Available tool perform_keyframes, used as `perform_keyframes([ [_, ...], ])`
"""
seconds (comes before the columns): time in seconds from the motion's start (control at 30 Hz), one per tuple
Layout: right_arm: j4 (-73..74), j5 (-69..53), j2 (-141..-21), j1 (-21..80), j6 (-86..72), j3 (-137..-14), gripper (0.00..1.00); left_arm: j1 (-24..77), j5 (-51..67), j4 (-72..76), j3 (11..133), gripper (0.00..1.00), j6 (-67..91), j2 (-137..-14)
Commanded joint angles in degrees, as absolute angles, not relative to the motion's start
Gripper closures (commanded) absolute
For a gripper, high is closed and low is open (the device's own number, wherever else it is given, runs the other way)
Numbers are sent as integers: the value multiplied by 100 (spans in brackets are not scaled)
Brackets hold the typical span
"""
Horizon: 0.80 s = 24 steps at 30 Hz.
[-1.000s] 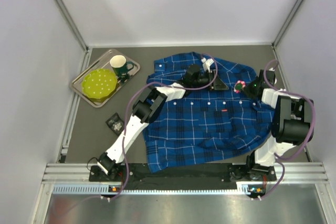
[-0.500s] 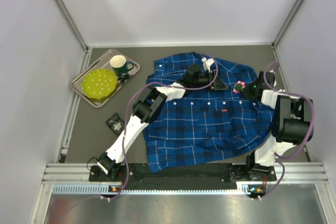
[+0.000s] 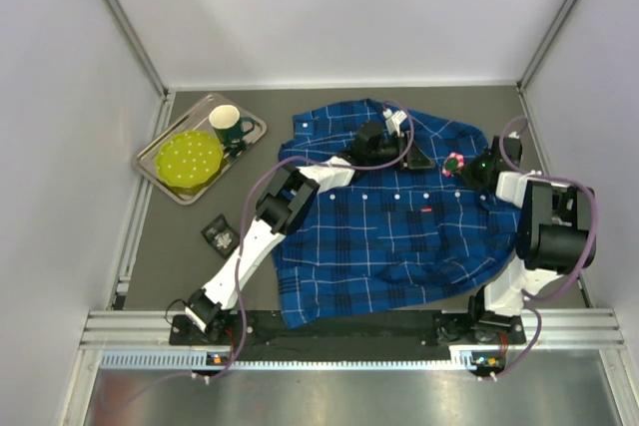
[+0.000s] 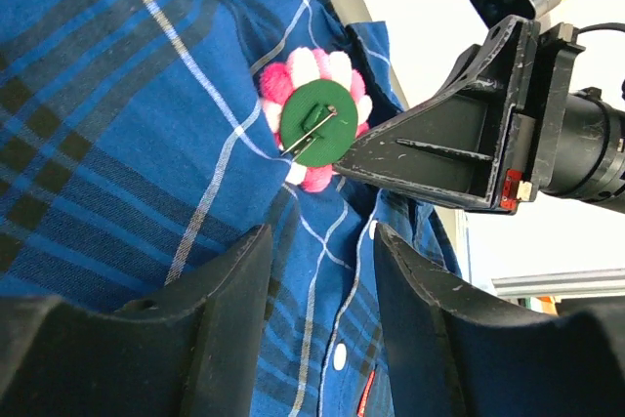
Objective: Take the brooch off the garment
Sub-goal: Place the brooch on the flattened clothing.
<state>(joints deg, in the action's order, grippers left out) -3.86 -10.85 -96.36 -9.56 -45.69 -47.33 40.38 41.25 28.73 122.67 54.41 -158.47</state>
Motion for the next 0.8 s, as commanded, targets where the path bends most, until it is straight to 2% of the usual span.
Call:
perform_keyframes([
  [0.0,-527,-1239,-9764,-976,-4210,-5045,84,4017,4166,3024,12331,48,5467,-15820],
  [0.13,-501,-1353,-9791,-941,-4017,-5255,77,4017,4210,3058,12331,48,5589,-15899],
  [0.17,-492,-1371,-9791,-923,-3912,-5282,72,4017,4210,3093,12340,48,5625,-15917],
  [0.27,-388,-1319,-9773,-809,-3675,-5422,65,4025,4236,3155,12357,48,5687,-15926],
  [0.57,-9,-845,-9896,-475,-3200,-5941,59,4078,4307,3190,12401,47,5678,-15935],
  [0.77,649,-28,-9975,-150,-2690,-6266,49,4096,4350,3217,12393,46,5678,-15908],
])
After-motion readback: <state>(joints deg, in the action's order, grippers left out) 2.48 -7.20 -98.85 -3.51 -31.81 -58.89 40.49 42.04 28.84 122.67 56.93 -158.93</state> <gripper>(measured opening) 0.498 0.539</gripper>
